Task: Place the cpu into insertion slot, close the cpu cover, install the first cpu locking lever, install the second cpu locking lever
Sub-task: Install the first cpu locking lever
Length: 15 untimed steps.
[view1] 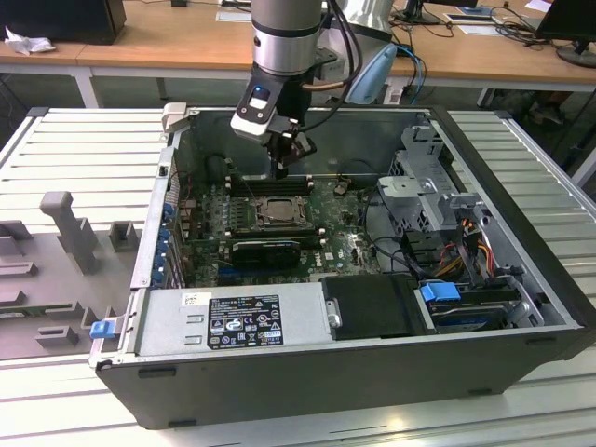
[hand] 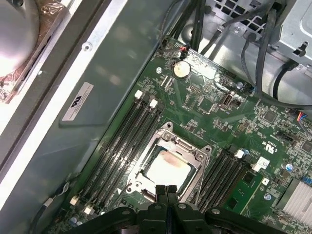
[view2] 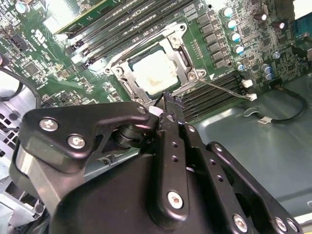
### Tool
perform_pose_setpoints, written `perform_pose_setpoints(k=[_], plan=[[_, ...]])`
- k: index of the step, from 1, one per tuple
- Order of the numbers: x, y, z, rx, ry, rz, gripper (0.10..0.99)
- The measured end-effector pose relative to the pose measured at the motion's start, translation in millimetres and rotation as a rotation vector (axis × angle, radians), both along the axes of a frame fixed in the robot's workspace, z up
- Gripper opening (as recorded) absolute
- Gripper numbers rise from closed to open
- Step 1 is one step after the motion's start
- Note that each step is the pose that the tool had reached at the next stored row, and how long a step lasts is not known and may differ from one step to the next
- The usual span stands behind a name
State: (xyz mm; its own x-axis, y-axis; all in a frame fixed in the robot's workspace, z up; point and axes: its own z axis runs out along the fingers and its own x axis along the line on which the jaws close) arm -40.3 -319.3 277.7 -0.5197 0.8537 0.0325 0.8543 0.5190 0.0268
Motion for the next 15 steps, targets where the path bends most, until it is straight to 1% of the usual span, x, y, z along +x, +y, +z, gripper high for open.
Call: perform_pose_setpoints(k=[3,6,8,10,13,14,15], plan=[[0.0,0.0,0.0,0.0,0.0,0.03,0.106],[0.0,0.0,0.0,0.0,0.0,0.12,0.106],[0.0,0.0,0.0,0.0,0.0,0.149,0.106],[0.0,0.0,0.0,0.0,0.0,0.202,0.106],[0.0,0.0,0.0,0.0,0.0,0.224,0.106],[0.0,0.0,0.0,0.0,0.0,0.236,0.106],[0.0,0.0,0.0,0.0,0.0,0.259,0.106]])
